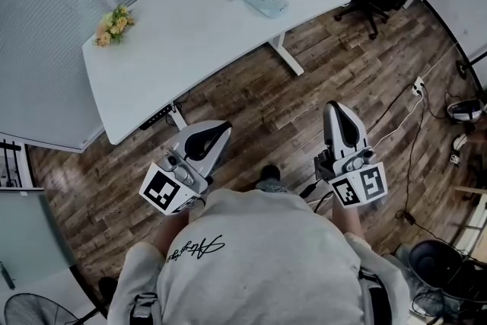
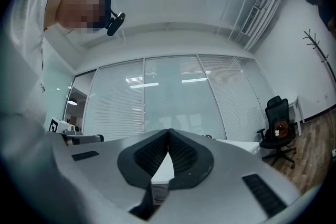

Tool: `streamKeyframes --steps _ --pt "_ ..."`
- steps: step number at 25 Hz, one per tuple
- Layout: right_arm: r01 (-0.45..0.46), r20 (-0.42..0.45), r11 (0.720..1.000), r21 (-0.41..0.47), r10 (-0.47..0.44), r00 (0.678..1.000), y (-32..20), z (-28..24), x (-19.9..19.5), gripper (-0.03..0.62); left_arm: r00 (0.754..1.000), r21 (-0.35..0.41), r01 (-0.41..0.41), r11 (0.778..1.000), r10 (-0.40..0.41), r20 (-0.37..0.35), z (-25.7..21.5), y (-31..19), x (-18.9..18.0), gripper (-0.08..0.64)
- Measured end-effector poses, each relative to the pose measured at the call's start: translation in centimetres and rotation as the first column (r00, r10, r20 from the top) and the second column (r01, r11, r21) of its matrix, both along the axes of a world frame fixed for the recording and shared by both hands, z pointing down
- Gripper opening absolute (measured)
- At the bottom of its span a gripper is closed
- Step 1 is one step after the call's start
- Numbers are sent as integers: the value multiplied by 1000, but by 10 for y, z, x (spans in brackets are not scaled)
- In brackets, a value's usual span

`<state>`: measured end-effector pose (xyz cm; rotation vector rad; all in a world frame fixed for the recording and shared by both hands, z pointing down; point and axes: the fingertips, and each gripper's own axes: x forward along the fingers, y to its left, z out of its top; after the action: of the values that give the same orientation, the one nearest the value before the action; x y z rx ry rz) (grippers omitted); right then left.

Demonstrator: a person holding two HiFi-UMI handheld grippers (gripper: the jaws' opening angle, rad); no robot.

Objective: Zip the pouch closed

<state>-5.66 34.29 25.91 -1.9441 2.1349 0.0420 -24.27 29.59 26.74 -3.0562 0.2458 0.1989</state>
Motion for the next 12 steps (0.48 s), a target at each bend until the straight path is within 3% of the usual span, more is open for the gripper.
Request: streamKeyframes --steps 12 --pt "39 13 999 24 -40 999 -28 -3 67 0 999 9 43 999 -43 13 -3 -23 61 -2"
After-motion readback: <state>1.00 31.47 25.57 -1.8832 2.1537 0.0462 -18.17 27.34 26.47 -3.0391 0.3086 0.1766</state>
